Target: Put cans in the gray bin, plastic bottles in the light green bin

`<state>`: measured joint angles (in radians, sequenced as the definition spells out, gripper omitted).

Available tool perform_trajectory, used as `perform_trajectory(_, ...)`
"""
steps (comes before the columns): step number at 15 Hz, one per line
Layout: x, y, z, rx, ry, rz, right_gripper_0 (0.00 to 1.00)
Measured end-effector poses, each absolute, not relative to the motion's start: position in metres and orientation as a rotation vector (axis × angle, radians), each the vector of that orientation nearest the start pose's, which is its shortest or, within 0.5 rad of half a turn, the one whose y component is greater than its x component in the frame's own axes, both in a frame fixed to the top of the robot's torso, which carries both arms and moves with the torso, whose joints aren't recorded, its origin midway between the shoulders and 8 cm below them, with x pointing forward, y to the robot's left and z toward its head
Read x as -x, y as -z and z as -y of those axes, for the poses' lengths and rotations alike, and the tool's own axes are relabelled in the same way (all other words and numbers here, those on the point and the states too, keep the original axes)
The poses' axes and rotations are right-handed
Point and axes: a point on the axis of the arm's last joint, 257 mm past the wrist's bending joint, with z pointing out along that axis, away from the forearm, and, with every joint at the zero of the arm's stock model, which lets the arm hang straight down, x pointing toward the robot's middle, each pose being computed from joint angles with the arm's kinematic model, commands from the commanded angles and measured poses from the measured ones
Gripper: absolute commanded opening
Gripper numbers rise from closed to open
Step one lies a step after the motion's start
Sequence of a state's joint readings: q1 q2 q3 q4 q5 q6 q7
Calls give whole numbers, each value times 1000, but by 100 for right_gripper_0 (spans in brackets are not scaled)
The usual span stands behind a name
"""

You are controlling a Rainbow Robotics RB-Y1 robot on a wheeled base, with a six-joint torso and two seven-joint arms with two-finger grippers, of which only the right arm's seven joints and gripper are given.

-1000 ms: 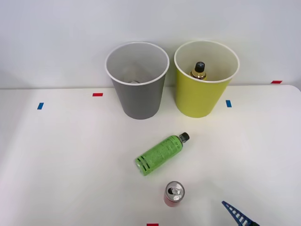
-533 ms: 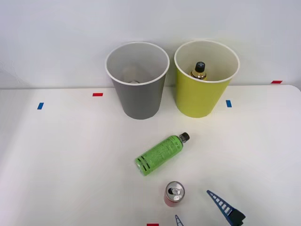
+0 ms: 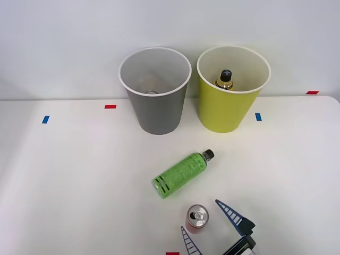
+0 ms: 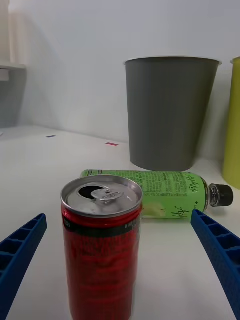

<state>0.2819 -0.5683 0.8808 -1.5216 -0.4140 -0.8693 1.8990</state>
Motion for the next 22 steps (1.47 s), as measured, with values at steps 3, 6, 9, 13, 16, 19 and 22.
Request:
perform_trajectory(3, -287, 296, 66, 520, -398, -1310, 100)
perform_trajectory(6, -293, 297, 60, 528, -394, -1315, 100)
perform_trajectory(9, -299, 297, 56, 537, -387, -1319, 100)
perform_trajectory(13, -303, 295, 54, 541, -376, -1309, 13)
perform_trajectory(16, -303, 293, 52, 536, -374, -1306, 1)
perform_trajectory(19, -303, 295, 54, 534, -370, -1311, 0)
perform_trajectory(22, -301, 296, 54, 519, -372, -1319, 0)
